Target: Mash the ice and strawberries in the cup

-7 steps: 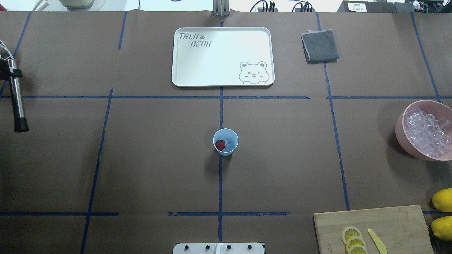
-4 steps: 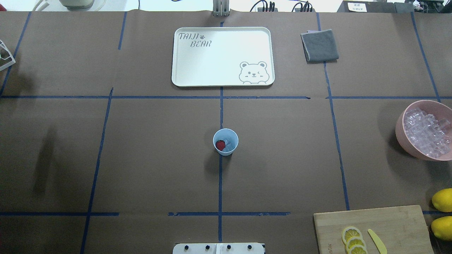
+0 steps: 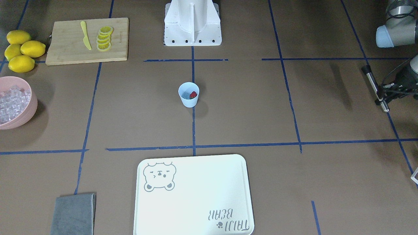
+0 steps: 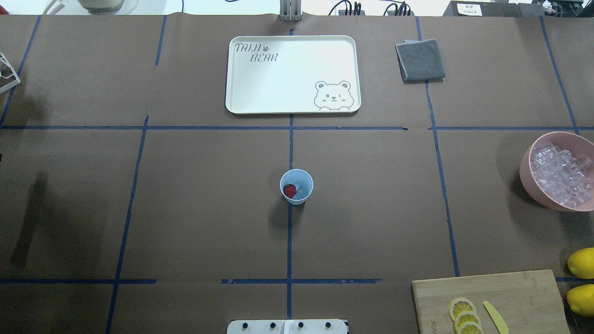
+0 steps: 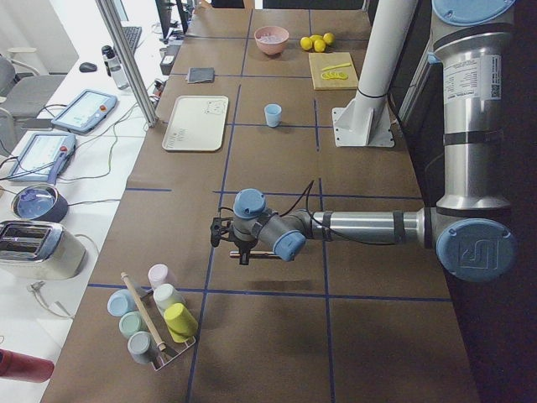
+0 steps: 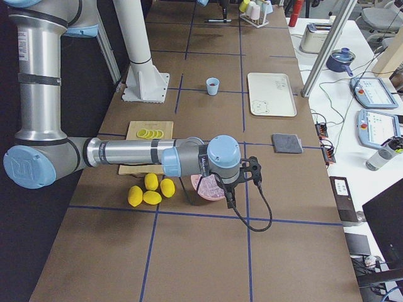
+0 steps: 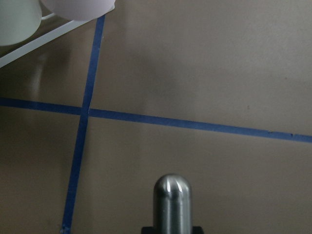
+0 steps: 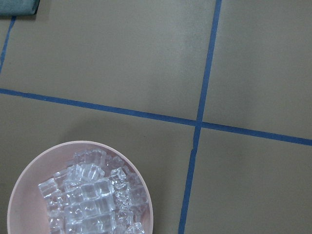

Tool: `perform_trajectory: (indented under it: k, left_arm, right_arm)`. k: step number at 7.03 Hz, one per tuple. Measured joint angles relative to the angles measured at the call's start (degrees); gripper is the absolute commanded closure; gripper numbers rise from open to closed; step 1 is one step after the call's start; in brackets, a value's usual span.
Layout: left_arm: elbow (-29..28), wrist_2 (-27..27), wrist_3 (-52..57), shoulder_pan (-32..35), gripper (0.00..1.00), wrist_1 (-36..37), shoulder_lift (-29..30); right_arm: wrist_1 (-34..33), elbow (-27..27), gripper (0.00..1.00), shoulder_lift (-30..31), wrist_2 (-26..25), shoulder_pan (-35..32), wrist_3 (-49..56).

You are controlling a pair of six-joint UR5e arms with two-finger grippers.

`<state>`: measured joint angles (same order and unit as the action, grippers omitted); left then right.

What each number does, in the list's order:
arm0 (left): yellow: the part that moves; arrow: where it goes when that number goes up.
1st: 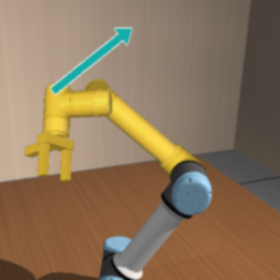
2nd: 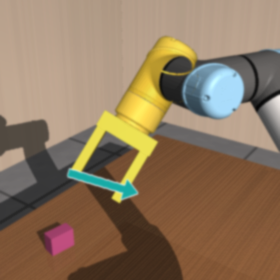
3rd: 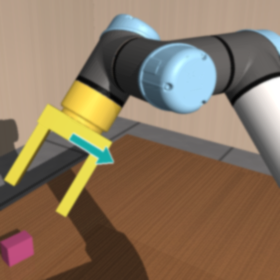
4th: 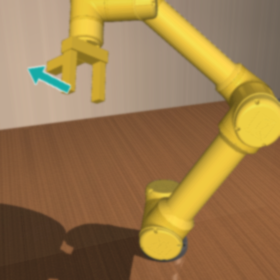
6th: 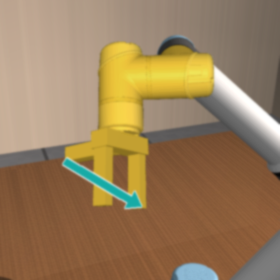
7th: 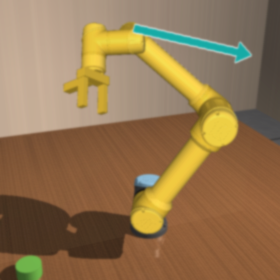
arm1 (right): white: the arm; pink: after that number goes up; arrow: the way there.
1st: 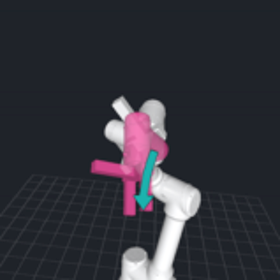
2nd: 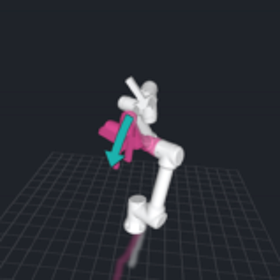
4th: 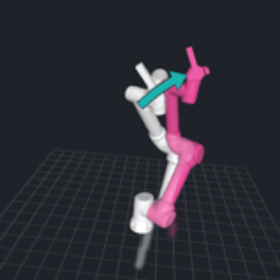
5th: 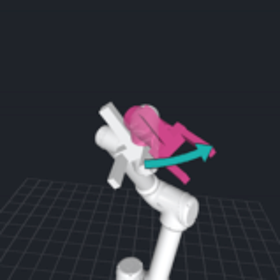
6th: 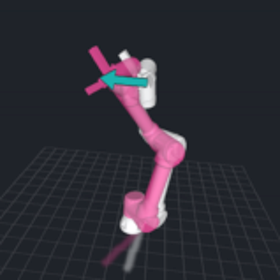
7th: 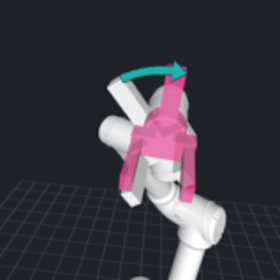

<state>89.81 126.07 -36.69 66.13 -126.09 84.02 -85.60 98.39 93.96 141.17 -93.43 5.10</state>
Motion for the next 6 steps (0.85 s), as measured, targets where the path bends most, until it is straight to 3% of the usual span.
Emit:
perform_trajectory:
  k: [6]
  left_arm:
    - [-1.49, -4.52, 4.85, -2.18, 1.0, 3.14, -0.85]
  right_arm:
    - [-0.49, 2.36, 0.01, 0.45, 0.4, -0.01, -0.01]
